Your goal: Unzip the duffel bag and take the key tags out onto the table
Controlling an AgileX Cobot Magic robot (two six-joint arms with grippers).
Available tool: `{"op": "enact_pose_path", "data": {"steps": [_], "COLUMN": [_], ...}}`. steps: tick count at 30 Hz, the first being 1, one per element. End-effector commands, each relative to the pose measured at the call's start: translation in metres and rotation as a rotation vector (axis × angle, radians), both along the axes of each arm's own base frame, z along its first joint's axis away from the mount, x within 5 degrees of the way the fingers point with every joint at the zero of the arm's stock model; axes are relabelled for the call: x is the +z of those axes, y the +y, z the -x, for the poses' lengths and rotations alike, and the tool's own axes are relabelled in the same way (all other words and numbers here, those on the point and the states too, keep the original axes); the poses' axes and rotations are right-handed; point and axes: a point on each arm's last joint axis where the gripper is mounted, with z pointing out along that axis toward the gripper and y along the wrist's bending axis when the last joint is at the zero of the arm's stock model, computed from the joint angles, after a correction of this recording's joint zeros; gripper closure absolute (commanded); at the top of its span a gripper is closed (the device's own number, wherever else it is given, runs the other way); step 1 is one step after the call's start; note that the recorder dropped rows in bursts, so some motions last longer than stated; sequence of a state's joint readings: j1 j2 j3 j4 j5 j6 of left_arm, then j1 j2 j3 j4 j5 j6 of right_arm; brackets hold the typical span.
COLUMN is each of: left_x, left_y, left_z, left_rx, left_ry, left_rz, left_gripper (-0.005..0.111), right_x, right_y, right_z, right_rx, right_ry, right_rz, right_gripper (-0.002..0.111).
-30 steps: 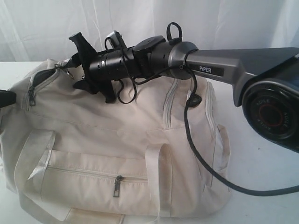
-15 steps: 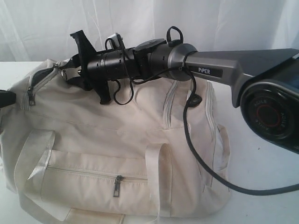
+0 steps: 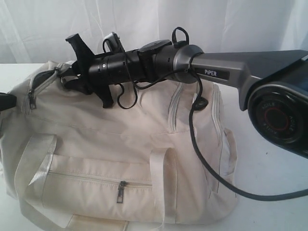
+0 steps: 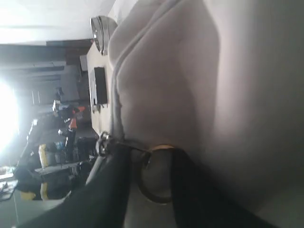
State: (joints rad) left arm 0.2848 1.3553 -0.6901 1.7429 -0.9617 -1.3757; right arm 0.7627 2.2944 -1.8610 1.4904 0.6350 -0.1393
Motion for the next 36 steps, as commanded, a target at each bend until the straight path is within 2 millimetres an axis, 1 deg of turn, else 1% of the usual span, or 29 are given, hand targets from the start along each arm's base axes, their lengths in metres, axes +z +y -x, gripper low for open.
{"op": "enact_pose_path", "data": {"steps": [1,6,12,15,24,29,36], "left_x": [0.000,0.000,0.000,0.000,0.000,0.000,0.000], "left_y": [0.002,0.002,0.002,0.002,0.002,0.002,0.002], "left_z": [0.001,0.001,0.001,0.001,0.001,0.001,0.001], "left_rx": [0.017,0.017,0.017,0.017,0.017,0.017,0.017], "left_ry": [0.001,0.001,0.001,0.001,0.001,0.001,0.001], "left_rz": [-0.005,-0.005,-0.005,-0.005,-0.005,-0.005,-0.005], "left_gripper": [0.107,0.107,0.107,0.107,0.107,0.107,0.107], "right_x": [0.001,0.001,0.007,0.008,0.008,0.008,0.006], "right_y": [-0.004,-0.015,-0.031,-0.034,-0.027,-0.019,-0.012], "right_z": [-0.002,-0.010,-0.022,-0.021,-0.014,-0.005,-0.004], "right_rx": [0.053,0.058,0.078,0.111,0.130,0.161,0.102], "right_ry": [-0.046,-0.036,0.024,0.035,0.038,0.039,0.029], "right_rz": [-0.005,-0.013,-0.082,-0.096,-0.096,-0.093,-0.072], "right_gripper": [0.069,0.054,0.054,0.054,0.054,0.054,0.054]}}
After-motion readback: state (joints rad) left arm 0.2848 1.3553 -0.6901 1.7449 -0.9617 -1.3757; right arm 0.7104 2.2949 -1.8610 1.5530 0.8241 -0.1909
